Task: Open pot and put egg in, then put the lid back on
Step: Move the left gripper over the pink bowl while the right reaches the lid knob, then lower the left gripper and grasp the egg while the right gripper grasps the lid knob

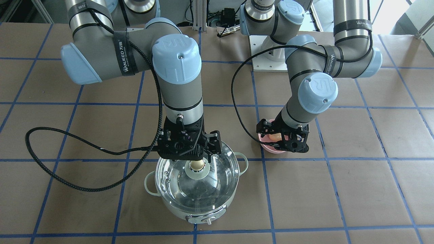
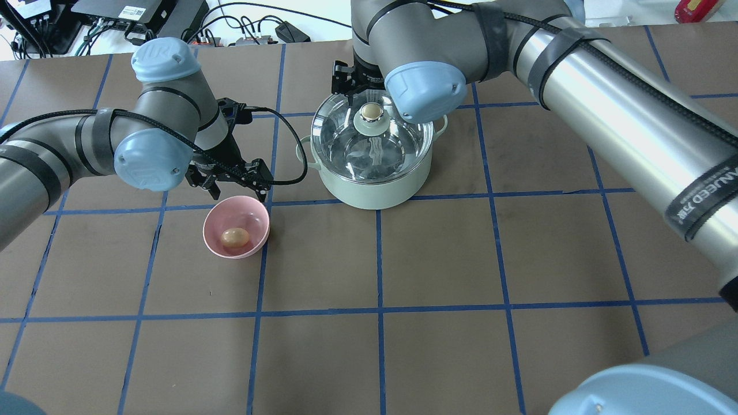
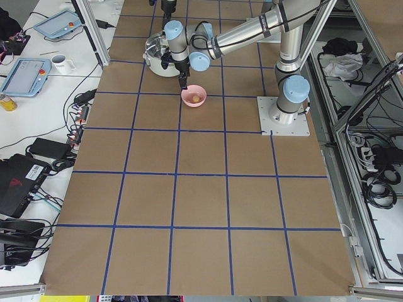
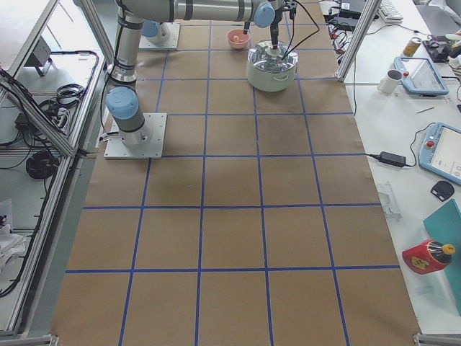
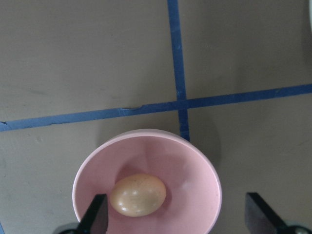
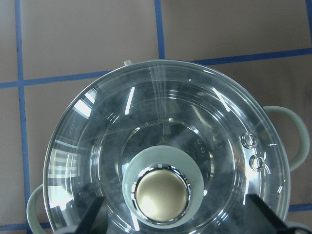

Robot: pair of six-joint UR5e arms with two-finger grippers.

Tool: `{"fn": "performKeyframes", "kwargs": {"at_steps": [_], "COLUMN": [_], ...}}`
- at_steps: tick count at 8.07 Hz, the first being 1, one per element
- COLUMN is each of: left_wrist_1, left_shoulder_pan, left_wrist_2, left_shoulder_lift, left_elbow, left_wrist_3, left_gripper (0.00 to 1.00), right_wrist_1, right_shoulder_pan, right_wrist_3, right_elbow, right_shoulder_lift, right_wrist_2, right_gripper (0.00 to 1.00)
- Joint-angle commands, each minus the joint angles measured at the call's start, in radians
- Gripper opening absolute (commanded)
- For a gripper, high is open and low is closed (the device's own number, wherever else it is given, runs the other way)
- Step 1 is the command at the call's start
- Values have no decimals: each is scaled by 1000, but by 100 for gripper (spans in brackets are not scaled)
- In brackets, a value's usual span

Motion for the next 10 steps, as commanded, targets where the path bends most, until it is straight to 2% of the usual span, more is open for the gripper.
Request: {"fn": "performKeyframes", "kwargs": {"at_steps": [1, 5, 6, 8, 9, 10], "left_wrist_1": [32, 52, 52, 52, 52, 52], "left_shoulder_pan": [55, 51, 51, 51, 52, 52], "left_wrist_2": [18, 40, 40, 31, 32, 33], "left_shoulder_lift": [-44, -40, -35, -44, -52, -67], "left_elbow": [-32, -122, -135, -133, -130, -129], "left_wrist_3": [28, -16, -47, -52, -52, -52], "left_gripper": [100, 100, 100, 100, 100, 100], "right_wrist_1": [-37, -37, -35, -35, -35, -35], "right_shoulder_pan": [29, 27, 27, 27, 27, 27], "right_wrist_3": [-7, -46, -50, -43, -41, -38], "right_elbow": [0, 5, 5, 7, 7, 5], "right_shoulder_lift": [55, 59, 57, 54, 54, 54], "right_wrist_2": [-15, -35, -47, -47, -45, -45], "right_gripper": [100, 100, 97, 81, 76, 76]}}
